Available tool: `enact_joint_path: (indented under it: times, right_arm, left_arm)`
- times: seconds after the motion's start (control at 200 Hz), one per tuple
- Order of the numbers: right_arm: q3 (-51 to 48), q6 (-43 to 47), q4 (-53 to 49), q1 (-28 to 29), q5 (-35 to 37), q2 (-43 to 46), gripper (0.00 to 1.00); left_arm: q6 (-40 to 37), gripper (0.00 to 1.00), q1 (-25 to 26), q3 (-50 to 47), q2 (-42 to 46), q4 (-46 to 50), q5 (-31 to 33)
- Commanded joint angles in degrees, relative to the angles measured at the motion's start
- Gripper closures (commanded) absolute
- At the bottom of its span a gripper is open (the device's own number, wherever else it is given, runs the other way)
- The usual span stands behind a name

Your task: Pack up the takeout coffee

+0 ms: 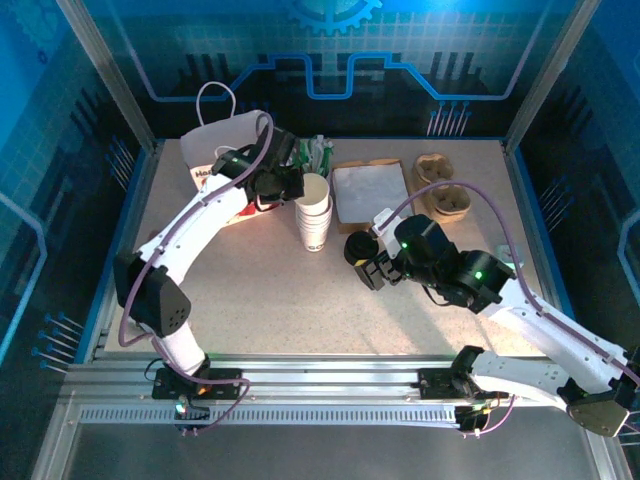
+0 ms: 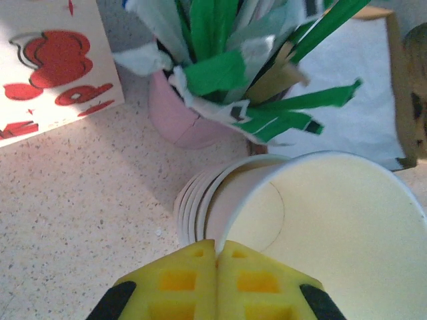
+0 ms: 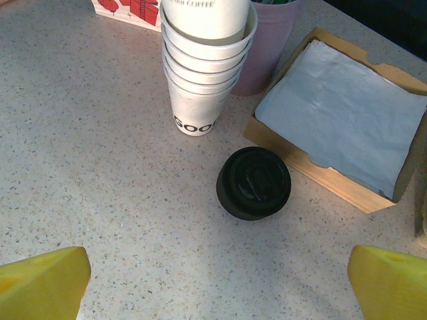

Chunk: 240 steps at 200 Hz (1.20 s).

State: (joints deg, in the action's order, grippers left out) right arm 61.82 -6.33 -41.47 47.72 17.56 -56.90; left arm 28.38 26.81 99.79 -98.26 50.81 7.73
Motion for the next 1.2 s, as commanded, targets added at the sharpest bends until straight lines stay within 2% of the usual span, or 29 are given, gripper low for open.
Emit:
enact_joint_path:
  times: [0.0, 0.465, 0.905, 1.055, 1.196]
  right_arm:
    - [-0.01, 0.79, 0.89, 1.01, -0.05, -0.4, 0.0]
    - [0.19, 1.13, 1.05, 1.14, -0.33, -0.58, 0.0]
    - [-0.82, 0.59, 1.57, 1.19, 1.13, 0.12, 0.0]
    - [-1.08, -0.67, 1.22, 1.05, 4.33, -0.27, 0.0]
    - [-1.13, -2.18, 0.87, -0.11, 3.1, -1.05, 0.0]
  left_arm:
    - [-0.3, 1.0, 0.42, 2.37, 2.63, 1.47, 0.78]
    - [-1.35, 1.0, 0.41, 6.0, 3.03, 4.26, 1.75]
    - [-4.92, 1.0, 0.31, 19.01, 2.17, 11.35, 3.34]
    - [-6.13, 1.0, 0.43, 23.47, 3.69, 15.8, 0.73]
    - [-6.62, 1.0, 1.26, 18.2, 8.97, 17.37, -2.48]
